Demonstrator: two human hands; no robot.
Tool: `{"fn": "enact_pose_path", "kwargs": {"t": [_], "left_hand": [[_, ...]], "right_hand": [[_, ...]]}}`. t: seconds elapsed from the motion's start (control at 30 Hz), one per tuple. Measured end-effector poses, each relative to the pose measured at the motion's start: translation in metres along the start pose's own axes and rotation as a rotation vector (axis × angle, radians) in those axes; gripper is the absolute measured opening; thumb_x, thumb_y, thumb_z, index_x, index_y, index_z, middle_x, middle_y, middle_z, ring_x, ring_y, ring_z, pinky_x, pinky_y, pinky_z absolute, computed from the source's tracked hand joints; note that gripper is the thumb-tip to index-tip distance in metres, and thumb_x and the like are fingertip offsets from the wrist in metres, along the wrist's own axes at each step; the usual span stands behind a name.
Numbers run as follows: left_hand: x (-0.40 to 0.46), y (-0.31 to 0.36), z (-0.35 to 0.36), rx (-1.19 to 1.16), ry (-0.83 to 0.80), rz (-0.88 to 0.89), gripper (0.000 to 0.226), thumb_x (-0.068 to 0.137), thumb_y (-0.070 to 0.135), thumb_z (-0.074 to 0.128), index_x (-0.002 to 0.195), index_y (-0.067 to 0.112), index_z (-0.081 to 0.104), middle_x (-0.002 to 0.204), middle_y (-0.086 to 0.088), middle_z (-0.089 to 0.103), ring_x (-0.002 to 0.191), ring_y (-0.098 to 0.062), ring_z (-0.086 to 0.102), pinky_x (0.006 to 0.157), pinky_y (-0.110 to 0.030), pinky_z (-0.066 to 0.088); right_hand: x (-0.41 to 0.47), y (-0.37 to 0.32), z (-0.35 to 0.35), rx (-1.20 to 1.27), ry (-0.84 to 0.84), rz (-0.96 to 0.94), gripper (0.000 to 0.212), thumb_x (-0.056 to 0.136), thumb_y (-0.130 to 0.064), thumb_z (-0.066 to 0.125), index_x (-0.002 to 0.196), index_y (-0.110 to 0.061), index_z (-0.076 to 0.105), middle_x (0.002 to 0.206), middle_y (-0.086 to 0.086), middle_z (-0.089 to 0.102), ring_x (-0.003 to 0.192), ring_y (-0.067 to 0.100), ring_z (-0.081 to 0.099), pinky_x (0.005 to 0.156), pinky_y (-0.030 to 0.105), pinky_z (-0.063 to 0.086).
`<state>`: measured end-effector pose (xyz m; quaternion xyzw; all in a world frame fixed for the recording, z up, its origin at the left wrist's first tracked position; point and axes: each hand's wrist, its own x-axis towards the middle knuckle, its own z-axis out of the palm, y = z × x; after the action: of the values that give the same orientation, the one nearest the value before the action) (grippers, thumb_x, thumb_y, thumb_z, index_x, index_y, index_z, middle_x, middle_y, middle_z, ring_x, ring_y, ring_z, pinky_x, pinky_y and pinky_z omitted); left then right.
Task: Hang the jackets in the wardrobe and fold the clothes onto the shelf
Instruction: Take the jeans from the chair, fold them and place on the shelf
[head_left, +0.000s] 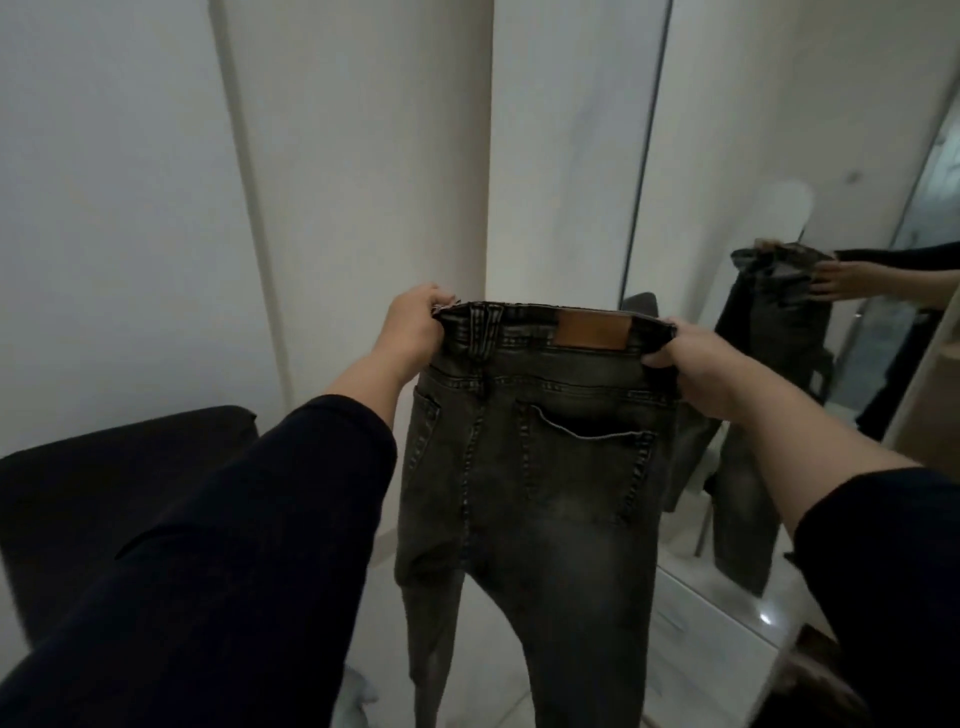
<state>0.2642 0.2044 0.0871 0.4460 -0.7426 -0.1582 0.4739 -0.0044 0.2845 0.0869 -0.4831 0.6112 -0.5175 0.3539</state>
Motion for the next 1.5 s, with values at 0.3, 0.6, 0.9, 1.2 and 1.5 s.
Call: {"fn": "enact_pose_path", "kwargs": {"t": [0.3,0.6,0.9,1.2,1.5], "left_hand": [[0.019,0.044,0.025,-0.538,-0.046,-0.119,0.031,0.085,-0.01,0.036,0.066,0.006,0.054,0.06,-0.002,0.049,0.056,-0.013,0.046,0.054,-0.021,0.036],[0.039,0.063,0.033,-0.719,-0.127,-0.305,0.038,0.099,0.013,0.035,0.063,0.012,0.047,0.045,0.001,0.053,0.052,-0.014,0.049,0.049,-0.017,0.041],[0.044,0.057,0.012,-0.512,0.027,-0.251,0.037,0.091,-0.01,0.037,0.062,0.007,0.053,0.034,0.013,0.049,0.06,-0.013,0.04,0.039,-0.01,0.031],[0.044,0.068,-0.005,-0.432,0.056,-0.217,0.04,0.092,-0.008,0.039,0.059,0.013,0.041,0.06,-0.001,0.04,0.055,-0.008,0.034,0.037,-0.009,0.028],[0.038,0.096,0.003,-0.453,-0.007,-0.136,0.042,0.095,-0.009,0.036,0.06,0.015,0.039,0.033,0.01,0.048,0.031,0.01,0.044,0.038,-0.002,0.032]], "right_hand": [[0.016,-0.032,-0.002,0.189,-0.081,-0.092,0.043,0.076,0.019,0.028,0.097,-0.009,0.053,0.083,0.011,0.055,0.076,0.025,0.052,0.066,0.028,0.04],[0.024,-0.019,0.02,0.323,-0.152,0.076,0.035,0.084,0.009,0.031,0.087,-0.012,0.059,0.085,0.01,0.063,0.076,0.024,0.059,0.071,0.03,0.047],[0.021,0.0,0.042,0.434,-0.205,0.195,0.033,0.064,0.005,0.042,0.093,-0.009,0.052,0.09,0.012,0.059,0.078,0.03,0.06,0.076,0.032,0.051],[0.004,-0.019,0.041,0.461,-0.323,0.139,0.027,0.08,0.005,0.04,0.091,-0.007,0.062,0.079,0.008,0.07,0.076,0.024,0.064,0.08,0.029,0.05],[-0.003,-0.025,0.037,0.342,-0.35,0.089,0.022,0.087,-0.001,0.043,0.091,-0.01,0.063,0.078,0.006,0.07,0.078,0.021,0.062,0.08,0.031,0.047]]}}
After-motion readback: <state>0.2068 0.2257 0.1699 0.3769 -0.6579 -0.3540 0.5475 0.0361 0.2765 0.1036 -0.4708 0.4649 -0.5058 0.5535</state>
